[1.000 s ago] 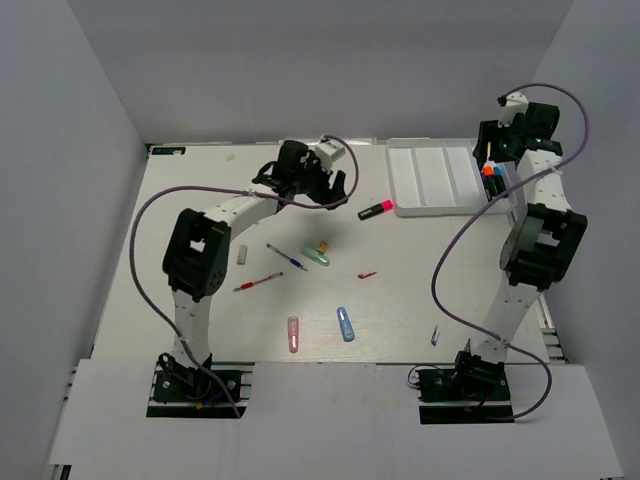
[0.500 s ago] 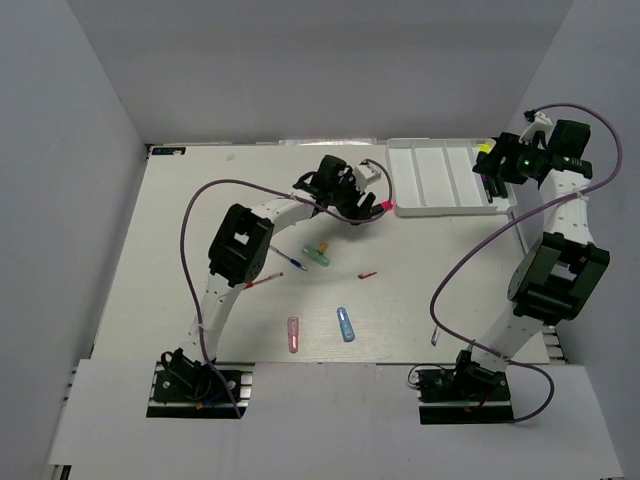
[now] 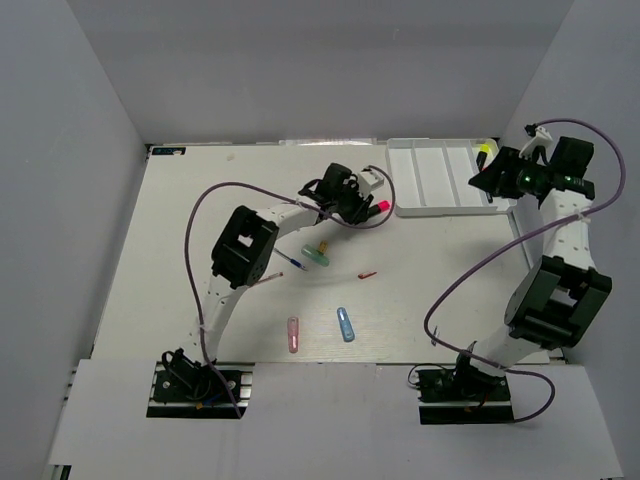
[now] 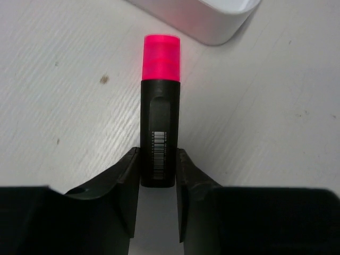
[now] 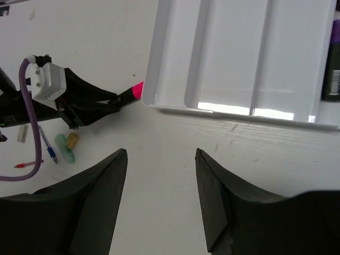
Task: Sort the stationery into containers
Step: Grab a piece of stationery with the left arm, then pass the stationery from the left arm to the right, then place the stationery into the container, then grab a piece of stationery with the right arm
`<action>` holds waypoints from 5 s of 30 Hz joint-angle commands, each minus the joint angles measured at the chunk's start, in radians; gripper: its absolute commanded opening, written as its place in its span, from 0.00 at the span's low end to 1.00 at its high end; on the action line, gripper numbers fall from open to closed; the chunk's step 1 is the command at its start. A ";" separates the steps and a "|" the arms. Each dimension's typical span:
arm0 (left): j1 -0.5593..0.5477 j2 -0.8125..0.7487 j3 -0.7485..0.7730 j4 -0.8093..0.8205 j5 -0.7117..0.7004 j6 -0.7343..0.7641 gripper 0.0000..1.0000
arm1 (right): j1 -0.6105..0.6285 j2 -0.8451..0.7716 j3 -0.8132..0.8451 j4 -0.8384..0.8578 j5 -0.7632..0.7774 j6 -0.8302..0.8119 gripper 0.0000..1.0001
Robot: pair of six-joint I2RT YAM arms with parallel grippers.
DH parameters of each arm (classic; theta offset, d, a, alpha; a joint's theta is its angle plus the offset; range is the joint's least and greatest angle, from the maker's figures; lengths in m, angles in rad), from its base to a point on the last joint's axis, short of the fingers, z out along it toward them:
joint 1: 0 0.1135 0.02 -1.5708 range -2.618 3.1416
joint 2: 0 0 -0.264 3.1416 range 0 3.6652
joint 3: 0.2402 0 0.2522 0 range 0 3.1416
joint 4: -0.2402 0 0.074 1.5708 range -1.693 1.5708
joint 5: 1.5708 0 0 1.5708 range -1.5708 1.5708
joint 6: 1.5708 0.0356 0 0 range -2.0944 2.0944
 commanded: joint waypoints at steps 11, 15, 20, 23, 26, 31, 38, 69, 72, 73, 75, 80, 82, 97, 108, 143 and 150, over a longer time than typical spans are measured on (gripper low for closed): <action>0.075 -0.660 -0.529 0.118 -0.057 -0.419 0.20 | 0.141 -0.372 -0.433 0.455 0.013 0.356 0.64; 0.075 -0.706 -0.496 0.068 -0.080 -0.519 0.17 | 0.255 -0.372 -0.448 0.517 0.030 0.528 0.66; 0.063 -0.751 -0.466 0.043 -0.100 -0.595 0.16 | 0.423 -0.314 -0.395 0.621 0.094 0.728 0.67; 0.062 -0.758 -0.461 0.039 -0.100 -0.605 0.17 | 0.499 -0.259 -0.342 0.663 0.136 0.778 0.67; 0.062 -0.761 -0.464 0.046 -0.094 -0.628 0.16 | 0.559 -0.197 -0.310 0.675 0.171 0.798 0.67; 0.062 -0.762 -0.478 0.062 -0.073 -0.665 0.18 | 0.628 -0.124 -0.256 0.612 0.283 0.831 0.67; 0.062 -0.745 -0.460 0.069 -0.070 -0.687 0.18 | 0.679 -0.061 -0.192 0.564 0.361 0.877 0.65; 0.096 -0.751 -0.406 -0.104 -0.204 -0.586 0.98 | 0.481 -0.030 -0.073 0.355 0.436 0.384 0.00; 0.105 -0.732 -0.352 -0.214 -0.240 -0.477 0.98 | 0.384 0.033 0.090 0.195 0.510 0.089 0.00; 0.105 -0.722 -0.335 -0.245 -0.241 -0.432 0.98 | 0.325 0.051 0.122 0.145 0.518 0.029 0.00; 0.115 -0.685 -0.302 -0.309 -0.232 -0.401 0.98 | 0.259 0.123 0.242 0.074 0.534 -0.153 0.00; 0.134 -0.643 -0.314 -0.328 -0.188 -0.387 0.98 | 0.120 0.319 0.496 -0.067 0.512 -0.398 0.00; 0.134 -0.637 -0.320 -0.320 -0.174 -0.394 0.98 | 0.087 0.404 0.564 -0.087 0.460 -0.424 0.00; 0.153 -0.624 -0.332 -0.314 -0.148 -0.395 0.98 | 0.060 0.720 0.747 -0.140 0.545 -0.576 0.00; 0.164 -0.640 -0.360 -0.325 -0.130 -0.369 0.98 | 0.059 0.783 0.693 -0.114 0.617 -0.579 0.10; 0.354 -1.034 -0.694 -0.488 0.177 -0.001 0.86 | 0.689 -0.334 -0.392 -0.289 0.326 -1.103 0.29; 0.354 -1.062 -0.714 -0.429 0.323 -0.099 0.87 | 0.830 -0.170 -0.385 -0.290 0.327 -1.173 0.28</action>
